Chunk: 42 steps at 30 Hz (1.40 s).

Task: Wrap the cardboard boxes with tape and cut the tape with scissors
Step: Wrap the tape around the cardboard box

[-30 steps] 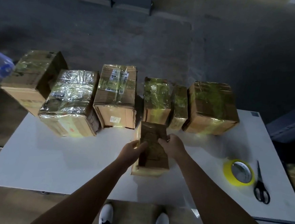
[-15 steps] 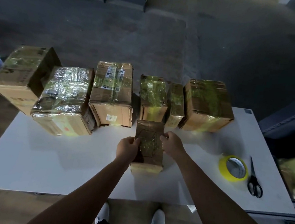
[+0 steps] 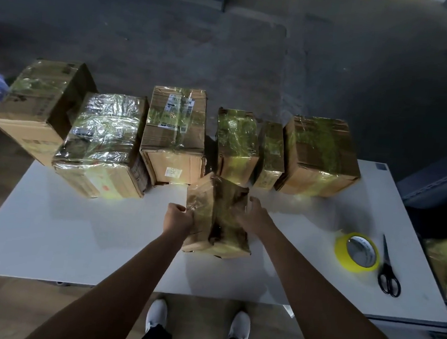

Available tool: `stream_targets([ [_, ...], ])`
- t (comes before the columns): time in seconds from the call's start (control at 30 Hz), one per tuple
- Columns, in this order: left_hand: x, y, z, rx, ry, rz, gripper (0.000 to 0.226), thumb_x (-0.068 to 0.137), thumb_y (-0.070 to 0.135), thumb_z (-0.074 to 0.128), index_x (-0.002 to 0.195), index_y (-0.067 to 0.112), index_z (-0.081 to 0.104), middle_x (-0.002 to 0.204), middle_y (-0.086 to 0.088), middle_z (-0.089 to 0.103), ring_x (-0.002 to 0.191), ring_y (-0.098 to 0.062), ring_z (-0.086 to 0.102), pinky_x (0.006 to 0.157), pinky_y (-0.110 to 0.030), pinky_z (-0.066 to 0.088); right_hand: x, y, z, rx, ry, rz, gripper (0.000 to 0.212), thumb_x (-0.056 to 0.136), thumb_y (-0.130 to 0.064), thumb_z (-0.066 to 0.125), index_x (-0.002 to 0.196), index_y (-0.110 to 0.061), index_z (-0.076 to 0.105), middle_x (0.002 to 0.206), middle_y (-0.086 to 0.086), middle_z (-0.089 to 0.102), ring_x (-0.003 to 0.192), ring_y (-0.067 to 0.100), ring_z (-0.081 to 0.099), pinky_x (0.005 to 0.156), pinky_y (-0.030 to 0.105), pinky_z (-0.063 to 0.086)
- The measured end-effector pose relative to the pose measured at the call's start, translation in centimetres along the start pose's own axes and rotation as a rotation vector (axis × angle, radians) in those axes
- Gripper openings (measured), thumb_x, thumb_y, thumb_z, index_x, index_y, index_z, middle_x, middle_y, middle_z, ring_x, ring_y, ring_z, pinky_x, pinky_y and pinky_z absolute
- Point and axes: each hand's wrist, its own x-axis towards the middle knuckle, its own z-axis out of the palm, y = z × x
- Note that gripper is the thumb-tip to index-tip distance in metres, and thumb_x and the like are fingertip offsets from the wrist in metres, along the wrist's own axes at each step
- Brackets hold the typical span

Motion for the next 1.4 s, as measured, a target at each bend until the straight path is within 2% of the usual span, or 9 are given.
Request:
stream_targets([
  [0.1,0.3,0.5,-0.5,0.230,0.045,0.158,0.029,0.095,0.032,0.054,0.107,0.006,0.058,0.099,-0.007,0.058,0.088,-0.022,0.057,0.074,-0.037,0.052,-0.5,0.5,0.9,-0.008,-0.102,0.028,0.092,0.086,-0.064,0.054,0.152,-0.015,0.013,0.153,0.012,0.033,0.134,0.033,0.040,0.105,0.044,0.041],
  [0.27,-0.5,1.5,-0.6,0.163,-0.152,0.122,0.058,0.090,0.060,0.048,0.090,0.003,0.061,0.082,-0.005,0.062,0.078,-0.020,0.059,0.066,-0.030,0.044,-0.5,0.0,2.1,-0.083,-0.010,-0.075,0.064,0.093,-0.052,0.051,0.139,-0.008,0.043,0.134,0.010,0.053,0.122,0.026,0.051,0.102,0.038,0.043],
  [0.4,-0.9,0.3,-0.5,0.213,-0.198,0.247,0.046,0.085,0.040,0.069,0.106,-0.001,0.064,0.097,-0.011,0.066,0.090,-0.023,0.062,0.068,-0.027,0.044,-0.5,-0.1,1.8,-0.073,0.009,-0.068,0.060,0.097,-0.043,0.048,0.142,-0.005,0.039,0.143,0.013,0.046,0.131,0.029,0.044,0.106,0.038,0.035],
  [0.67,-1.3,0.5,0.8,-0.089,-0.282,0.035,0.024,0.090,0.021,0.065,0.085,-0.002,0.066,0.076,-0.011,0.063,0.068,-0.022,0.060,0.064,-0.030,0.051,-1.5,0.5,-0.7,0.078,0.126,-0.168,0.035,0.095,-0.046,0.051,0.100,-0.015,0.066,0.090,-0.002,0.064,0.082,0.011,0.056,0.065,0.024,0.041],
  [0.77,-1.3,0.5,1.3,-0.258,-0.353,-0.083,0.021,0.095,0.013,0.058,0.097,-0.008,0.061,0.090,-0.021,0.059,0.081,-0.029,0.058,0.079,-0.044,0.052,-1.8,0.8,-1.8,0.227,0.187,-0.187,0.029,0.096,-0.036,0.051,0.077,-0.017,0.062,0.070,-0.003,0.059,0.071,0.015,0.055,0.062,0.030,0.040],
  [0.83,-1.6,0.7,1.5,-0.361,-0.405,-0.139,0.019,0.097,0.010,0.053,0.103,-0.007,0.060,0.101,-0.025,0.061,0.091,-0.034,0.061,0.089,-0.048,0.050,-1.6,1.3,-2.3,0.185,0.169,-0.216,0.017,0.094,-0.027,0.058,0.103,-0.015,0.065,0.088,0.000,0.062,0.084,0.016,0.057,0.075,0.034,0.047],
  [0.97,-2.2,0.7,2.2,-0.241,-0.436,-0.024,0.030,0.101,0.016,0.047,0.131,0.010,0.047,0.119,-0.017,0.061,0.105,-0.031,0.062,0.091,-0.044,0.053,-1.9,2.1,-2.8,0.243,0.059,-0.098,0.061,0.090,-0.028,0.065,0.143,-0.019,0.037,0.130,0.007,0.056,0.118,0.027,0.054,0.102,0.045,0.045],
  [1.17,-2.5,1.6,2.6,0.198,-0.249,0.319,0.040,0.100,0.021,0.047,0.137,0.006,0.048,0.119,-0.020,0.058,0.096,-0.029,0.061,0.080,-0.040,0.055,-1.5,2.9,-2.8,0.158,0.176,-0.160,0.053,0.090,-0.024,0.064,0.138,-0.021,0.043,0.127,0.009,0.059,0.112,0.028,0.057,0.092,0.038,0.048],
  [1.4,-3.2,2.5,1.8,-0.034,-0.463,0.119,0.060,0.098,0.055,0.036,0.133,0.009,0.052,0.127,-0.009,0.059,0.117,-0.028,0.054,0.098,-0.042,0.044,-1.7,2.4,-2.6,0.176,0.143,-0.266,0.057,0.088,-0.024,0.064,0.141,-0.027,0.043,0.123,-0.001,0.058,0.103,0.009,0.055,0.071,0.017,0.046],
])
